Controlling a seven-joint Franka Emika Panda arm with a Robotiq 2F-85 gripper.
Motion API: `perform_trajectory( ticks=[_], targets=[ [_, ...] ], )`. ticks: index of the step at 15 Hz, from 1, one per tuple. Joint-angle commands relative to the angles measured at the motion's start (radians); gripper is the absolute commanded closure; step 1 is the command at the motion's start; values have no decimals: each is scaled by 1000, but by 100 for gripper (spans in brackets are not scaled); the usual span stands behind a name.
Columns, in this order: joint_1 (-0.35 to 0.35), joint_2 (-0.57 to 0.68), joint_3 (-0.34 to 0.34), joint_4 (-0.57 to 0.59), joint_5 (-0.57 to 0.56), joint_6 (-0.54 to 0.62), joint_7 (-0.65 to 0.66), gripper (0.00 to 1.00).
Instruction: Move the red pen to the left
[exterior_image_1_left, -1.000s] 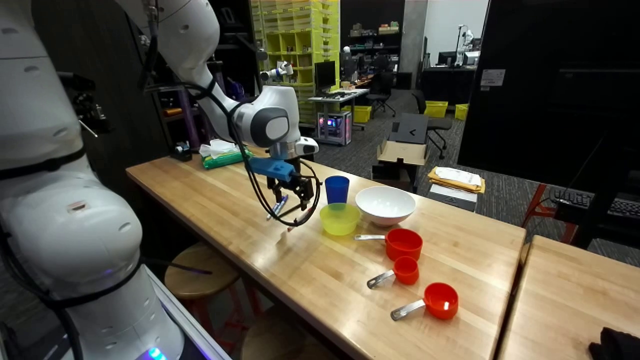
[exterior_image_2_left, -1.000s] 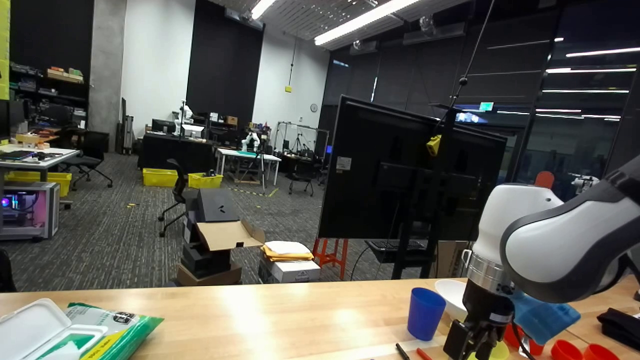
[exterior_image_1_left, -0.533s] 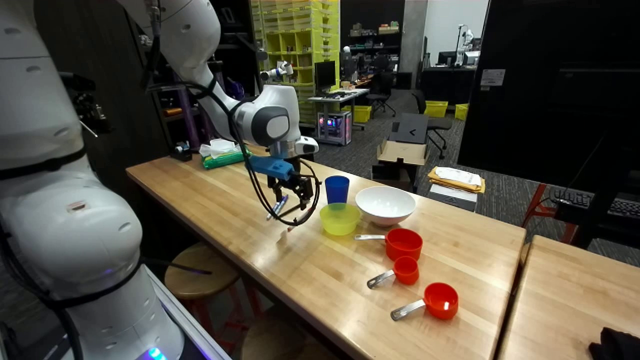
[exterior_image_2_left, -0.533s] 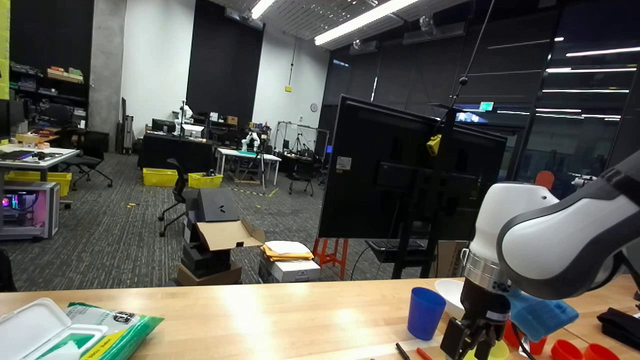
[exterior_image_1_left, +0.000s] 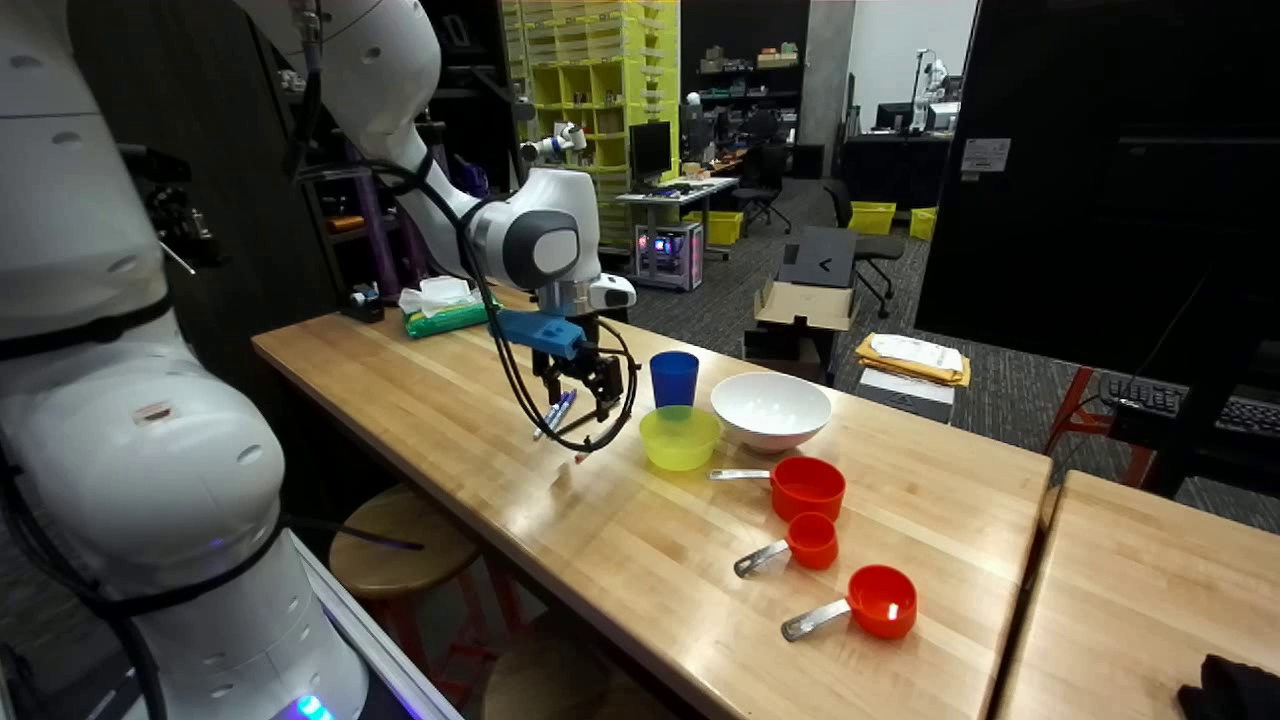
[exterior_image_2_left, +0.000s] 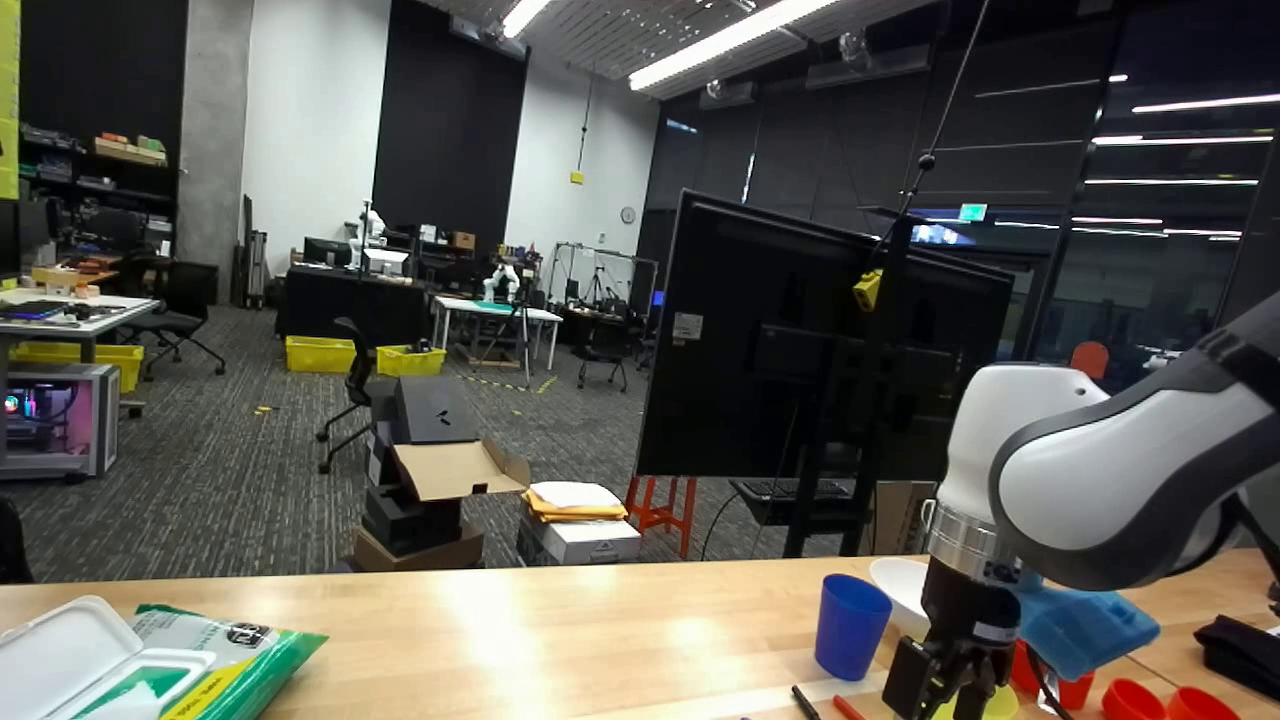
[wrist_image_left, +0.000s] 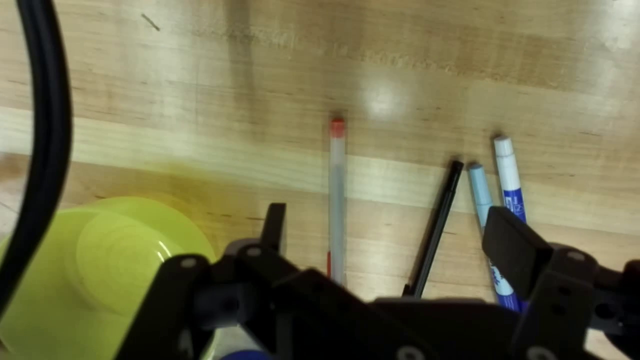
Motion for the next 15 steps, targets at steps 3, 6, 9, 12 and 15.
perform_trajectory(
  ticks=[3,6,9,12,15],
  targets=[
    [-5,-1,5,1,0,-2,0,0],
    [-5,-1,5,1,0,-2,0,0],
    [-11,33,1,27,-7,7,2,0],
    [-11,73,2,59,-5,10,-11,0],
    [-7,117,7,86,-6,12,-9,0]
  ],
)
